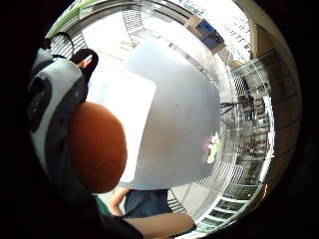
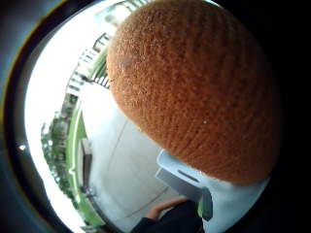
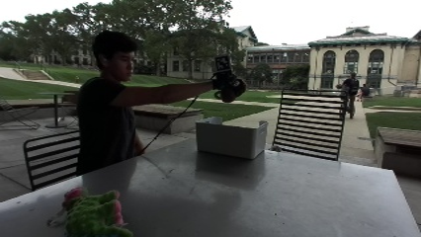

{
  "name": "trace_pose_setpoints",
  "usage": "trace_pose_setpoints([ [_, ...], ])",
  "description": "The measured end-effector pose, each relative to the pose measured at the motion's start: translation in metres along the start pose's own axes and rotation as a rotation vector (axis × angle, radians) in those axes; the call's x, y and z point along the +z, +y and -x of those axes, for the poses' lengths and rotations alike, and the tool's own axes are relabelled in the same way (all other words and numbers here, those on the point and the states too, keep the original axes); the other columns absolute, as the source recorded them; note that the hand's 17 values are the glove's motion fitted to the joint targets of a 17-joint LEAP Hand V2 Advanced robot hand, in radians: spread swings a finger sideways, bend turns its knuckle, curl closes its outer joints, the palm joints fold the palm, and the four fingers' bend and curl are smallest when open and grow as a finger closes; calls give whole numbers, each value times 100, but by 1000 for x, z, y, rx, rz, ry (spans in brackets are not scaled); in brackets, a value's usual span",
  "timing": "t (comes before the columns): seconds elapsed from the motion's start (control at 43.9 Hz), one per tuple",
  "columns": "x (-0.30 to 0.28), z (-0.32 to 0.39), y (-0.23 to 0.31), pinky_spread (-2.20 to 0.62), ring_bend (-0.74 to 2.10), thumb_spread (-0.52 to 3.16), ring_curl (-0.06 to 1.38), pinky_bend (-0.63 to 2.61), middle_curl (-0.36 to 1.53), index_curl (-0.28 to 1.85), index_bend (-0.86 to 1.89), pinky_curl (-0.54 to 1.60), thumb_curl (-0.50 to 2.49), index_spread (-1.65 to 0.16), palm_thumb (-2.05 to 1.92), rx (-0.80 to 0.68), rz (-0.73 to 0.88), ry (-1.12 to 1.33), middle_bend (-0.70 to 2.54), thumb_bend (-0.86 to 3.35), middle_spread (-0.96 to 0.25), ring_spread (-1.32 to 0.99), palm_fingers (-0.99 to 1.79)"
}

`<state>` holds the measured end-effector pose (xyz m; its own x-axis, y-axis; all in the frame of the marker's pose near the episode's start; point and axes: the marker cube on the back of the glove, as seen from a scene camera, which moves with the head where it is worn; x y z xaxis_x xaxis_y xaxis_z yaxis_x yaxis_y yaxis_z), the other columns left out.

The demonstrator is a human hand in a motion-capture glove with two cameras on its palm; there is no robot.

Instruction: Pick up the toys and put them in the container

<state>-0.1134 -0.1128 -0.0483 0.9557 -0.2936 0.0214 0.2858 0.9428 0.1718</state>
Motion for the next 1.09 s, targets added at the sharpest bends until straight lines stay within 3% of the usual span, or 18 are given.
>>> trace_pose_setpoints([
  [0.046,7,7,1,-37,133,70,51,95,70,89,9,38,91,-36,62,-85,7,-8,89,14,-45,-40,83],
  [0.114,15,6,0,-36,134,71,51,97,70,89,8,39,92,-36,62,-82,44,13,88,13,-45,-41,81],
  [0.182,20,5,0,-32,136,90,51,104,68,77,-16,42,81,-33,34,-92,107,-6,83,-4,-39,-38,36],
  [0.273,23,-2,0,-22,112,98,48,123,63,70,-5,48,68,-28,11,-55,126,-59,63,-14,-22,-25,-28],
  [0.341,22,-12,1,-16,95,101,40,123,58,60,0,45,62,-26,0,-36,110,-57,56,-11,-13,-19,-34],
  [0.546,15,-45,22,-7,68,109,28,109,51,45,6,39,50,-23,-7,-37,83,-29,43,-7,-2,-10,-29],
  [0.705,20,-99,61,-4,56,116,24,96,48,41,12,35,42,-24,-6,10,67,37,37,-5,-1,-9,-20],
  [0.842,18,-54,100,-3,50,122,23,89,46,38,11,32,38,-24,-4,95,50,67,34,-3,-1,-9,-16],
  [1.092,12,-115,139,-3,41,129,21,80,45,35,14,30,32,-25,-3,224,15,59,31,-3,-2,-8,-9],
])
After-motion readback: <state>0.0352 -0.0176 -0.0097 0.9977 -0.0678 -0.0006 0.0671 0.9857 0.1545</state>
